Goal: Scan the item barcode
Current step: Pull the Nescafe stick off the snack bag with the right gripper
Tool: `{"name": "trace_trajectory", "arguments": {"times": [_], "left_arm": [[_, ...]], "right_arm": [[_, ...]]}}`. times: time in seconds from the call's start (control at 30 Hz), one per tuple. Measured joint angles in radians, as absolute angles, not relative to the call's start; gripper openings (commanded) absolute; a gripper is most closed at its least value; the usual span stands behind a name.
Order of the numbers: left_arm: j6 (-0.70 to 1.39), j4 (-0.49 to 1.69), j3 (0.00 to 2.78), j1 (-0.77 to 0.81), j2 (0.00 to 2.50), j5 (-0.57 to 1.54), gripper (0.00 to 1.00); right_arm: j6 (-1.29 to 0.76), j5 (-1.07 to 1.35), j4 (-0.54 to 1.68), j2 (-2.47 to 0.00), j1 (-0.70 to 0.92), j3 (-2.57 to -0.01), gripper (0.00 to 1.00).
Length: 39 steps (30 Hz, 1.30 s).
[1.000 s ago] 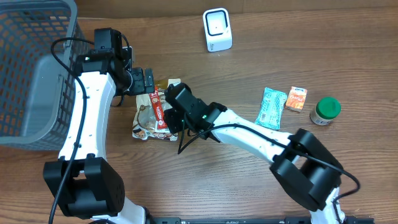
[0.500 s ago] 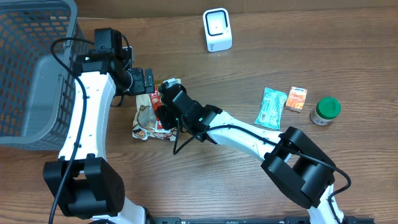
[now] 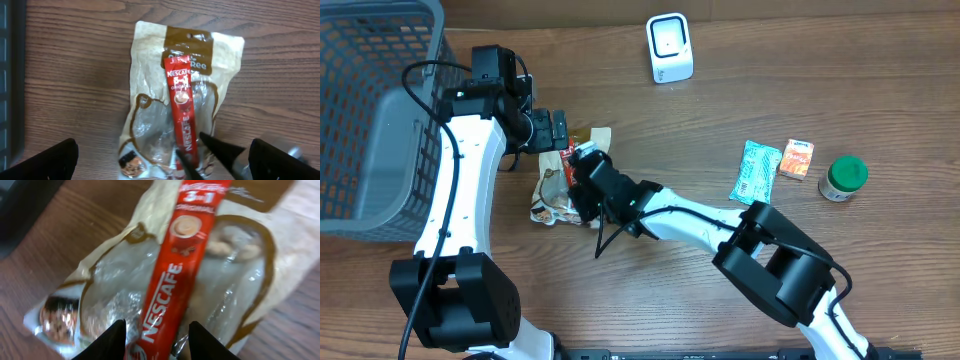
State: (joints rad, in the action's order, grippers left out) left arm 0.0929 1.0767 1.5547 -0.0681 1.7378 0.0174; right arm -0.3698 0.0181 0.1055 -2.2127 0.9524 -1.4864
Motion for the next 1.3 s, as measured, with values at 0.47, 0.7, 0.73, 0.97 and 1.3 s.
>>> {"name": "trace_trajectory", "arguments": {"times": [0.47, 0.7, 0.73, 0.97, 1.3], "left_arm": [[0.093, 1.077, 1.555, -0.068, 1.738, 0.017, 1.00], [0.093, 1.077, 1.555, -0.068, 1.738, 0.017, 1.00], [0.093, 1.076, 1.555, -0.068, 1.738, 0.017, 1.00], [0.093, 1.076, 1.555, -0.068, 1.738, 0.017, 1.00], [0.093, 1.077, 1.555, -0.068, 1.738, 0.017, 1.00]], "right_arm": [[-0.343, 0.019, 0.182, -2.190, 0.955, -1.487, 0.04], [-0.327, 0.017, 0.389, -2.024, 0.876, -1.487, 0.04], [-0.316, 0.017, 0.417, -2.002, 0.862, -1.487, 0.04], [-0.182, -0.005, 0.677, -1.961, 0.803, -1.491, 0.04], [-0.148, -0.044, 0.708, -1.961, 0.806, -1.447, 0.04]]}}
